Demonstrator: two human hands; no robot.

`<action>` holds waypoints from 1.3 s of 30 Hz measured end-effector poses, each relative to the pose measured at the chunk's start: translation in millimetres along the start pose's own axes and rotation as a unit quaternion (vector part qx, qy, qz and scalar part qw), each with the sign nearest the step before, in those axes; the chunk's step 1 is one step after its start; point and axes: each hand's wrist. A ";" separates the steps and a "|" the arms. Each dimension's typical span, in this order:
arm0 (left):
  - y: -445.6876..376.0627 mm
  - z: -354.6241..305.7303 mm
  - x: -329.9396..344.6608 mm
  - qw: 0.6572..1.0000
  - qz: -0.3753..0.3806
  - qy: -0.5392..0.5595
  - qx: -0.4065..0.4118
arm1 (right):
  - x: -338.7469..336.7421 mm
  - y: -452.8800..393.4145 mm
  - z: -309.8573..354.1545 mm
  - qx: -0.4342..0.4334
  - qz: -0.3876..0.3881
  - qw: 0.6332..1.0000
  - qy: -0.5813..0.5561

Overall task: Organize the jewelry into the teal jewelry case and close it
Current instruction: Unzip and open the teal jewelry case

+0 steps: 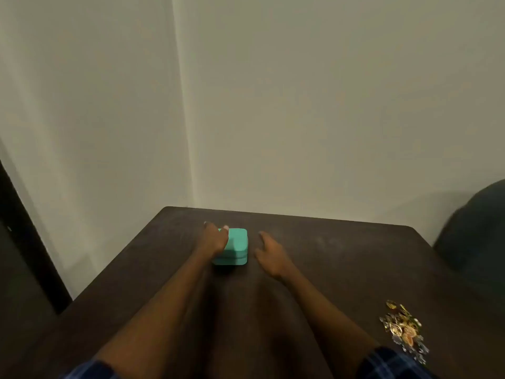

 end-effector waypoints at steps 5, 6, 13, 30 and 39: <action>-22.6 18.4 21.2 1.000 0.023 -0.018 -0.005 | 23.9 -10.5 -13.4 0.016 0.020 0.996 -0.086; -22.7 20.8 24.7 0.999 0.027 -0.026 0.005 | 30.6 -13.7 -19.7 0.020 0.016 0.994 -0.103; -15.2 29.5 29.8 0.997 0.036 0.067 0.023 | 42.9 -6.8 -29.1 0.032 -0.009 0.982 -0.188; 95.3 41.7 62.0 0.953 0.238 0.067 0.173 | 46.7 185.6 37.9 0.084 -0.008 0.990 -0.117; 107.4 51.6 66.4 0.962 0.182 0.003 0.202 | 25.6 201.5 -7.4 0.039 -0.198 0.979 0.002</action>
Point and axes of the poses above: each hand's wrist, its own y-axis away from the middle knuckle, its own x-axis out of the palm, z = x × y, and after that the axes turned 15 degrees about -x, right-handed
